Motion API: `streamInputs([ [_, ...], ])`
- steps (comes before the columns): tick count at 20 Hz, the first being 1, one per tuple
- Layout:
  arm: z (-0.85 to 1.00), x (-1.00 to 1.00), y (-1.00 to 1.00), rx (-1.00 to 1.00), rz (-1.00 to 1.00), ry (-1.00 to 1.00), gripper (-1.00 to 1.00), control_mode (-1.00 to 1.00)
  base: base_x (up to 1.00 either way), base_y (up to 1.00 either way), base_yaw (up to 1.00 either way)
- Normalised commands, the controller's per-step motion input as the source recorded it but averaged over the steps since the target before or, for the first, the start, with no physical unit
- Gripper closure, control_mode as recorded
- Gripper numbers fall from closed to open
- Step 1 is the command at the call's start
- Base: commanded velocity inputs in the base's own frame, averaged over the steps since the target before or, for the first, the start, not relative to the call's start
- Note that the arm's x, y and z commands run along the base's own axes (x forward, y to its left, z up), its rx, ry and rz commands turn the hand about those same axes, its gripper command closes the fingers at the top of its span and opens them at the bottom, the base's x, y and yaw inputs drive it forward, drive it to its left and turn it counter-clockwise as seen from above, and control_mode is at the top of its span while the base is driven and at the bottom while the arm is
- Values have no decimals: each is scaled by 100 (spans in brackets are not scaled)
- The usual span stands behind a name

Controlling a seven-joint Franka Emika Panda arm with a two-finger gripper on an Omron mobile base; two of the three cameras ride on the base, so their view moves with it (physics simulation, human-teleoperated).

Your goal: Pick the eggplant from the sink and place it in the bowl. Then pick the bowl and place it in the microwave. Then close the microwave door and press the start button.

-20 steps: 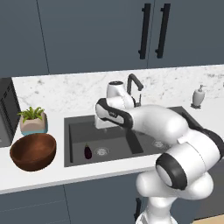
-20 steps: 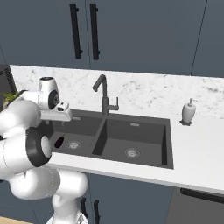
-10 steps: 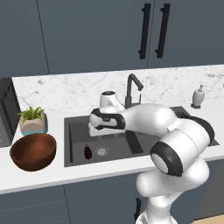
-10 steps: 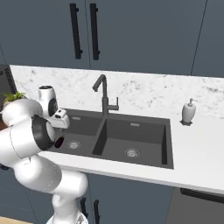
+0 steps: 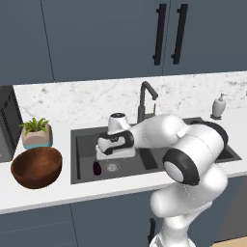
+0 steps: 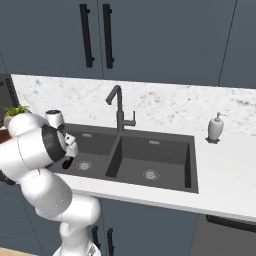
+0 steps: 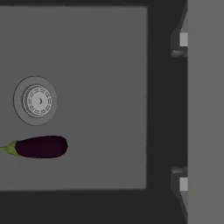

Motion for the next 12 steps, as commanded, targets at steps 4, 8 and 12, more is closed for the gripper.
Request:
streamInputs([
  [4,-16,0,28,0,-3,4,-100,-100,0,0,0],
  [8,-11,7,17,0,-1,3,-100,-100,0,0,0],
  [12,-13,14,6,0,0,4,-100,-100,0,0,0],
])
